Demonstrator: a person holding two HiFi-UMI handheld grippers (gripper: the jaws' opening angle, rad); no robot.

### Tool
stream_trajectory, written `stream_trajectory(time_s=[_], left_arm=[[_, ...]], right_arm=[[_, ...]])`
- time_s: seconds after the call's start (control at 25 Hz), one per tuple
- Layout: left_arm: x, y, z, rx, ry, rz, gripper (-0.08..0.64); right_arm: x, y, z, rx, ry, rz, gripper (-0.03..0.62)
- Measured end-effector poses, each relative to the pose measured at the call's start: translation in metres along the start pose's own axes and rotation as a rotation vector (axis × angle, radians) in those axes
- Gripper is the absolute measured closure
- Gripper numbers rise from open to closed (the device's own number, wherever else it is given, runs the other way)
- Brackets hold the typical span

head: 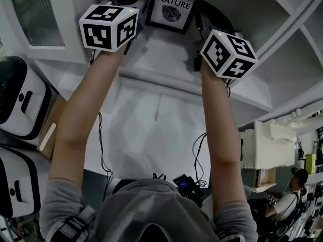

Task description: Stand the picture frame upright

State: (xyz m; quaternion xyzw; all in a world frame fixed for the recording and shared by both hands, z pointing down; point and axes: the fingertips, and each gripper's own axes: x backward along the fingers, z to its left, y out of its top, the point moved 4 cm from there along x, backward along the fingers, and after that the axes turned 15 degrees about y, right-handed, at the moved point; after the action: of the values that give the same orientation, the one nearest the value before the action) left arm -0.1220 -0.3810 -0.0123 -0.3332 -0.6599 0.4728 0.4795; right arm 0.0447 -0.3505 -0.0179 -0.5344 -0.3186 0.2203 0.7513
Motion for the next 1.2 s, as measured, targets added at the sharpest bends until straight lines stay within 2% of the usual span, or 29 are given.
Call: stream_trajectory(time_s=[0.2,0.36,0.48,0.64,0.8,0.92,1.2], left_arm=[[0.031,0.016,-0.013,0.052,-0.051,-0.031,0.554],[0.062,0.034,-0.019,0.150,-0.115,-0.056,0.554],[0.084,0.045,-0.028,0.143,-0.131,-0.083,0.554],[0.110,0.044,-0.042,0.120,-0.146,-0.078,0.554],[0.138,0.036,-0.047,0.181,-0.177,-0.056,0.554],[0.157,0.028,-0.050,0.190,-0.161,-0.057,0.554],[0.202,0.006,-0.057,0.150,-0.099,-0.044,0.554]], right_arm=[[0.024,0.017,0.025,0.000,0.054,-0.043,0.565],[0.042,0.027,0.047,0.001,0.090,-0.073,0.565],[0.058,0.035,0.060,0.010,0.107,-0.092,0.565],[0.085,0.046,0.075,0.055,0.122,-0.101,0.565],[0.117,0.051,0.088,0.086,0.135,-0.106,0.565],[0.144,0.046,0.092,0.070,0.127,-0.105,0.565],[0.209,0.036,0.096,0.015,0.105,-0.105,0.565]])
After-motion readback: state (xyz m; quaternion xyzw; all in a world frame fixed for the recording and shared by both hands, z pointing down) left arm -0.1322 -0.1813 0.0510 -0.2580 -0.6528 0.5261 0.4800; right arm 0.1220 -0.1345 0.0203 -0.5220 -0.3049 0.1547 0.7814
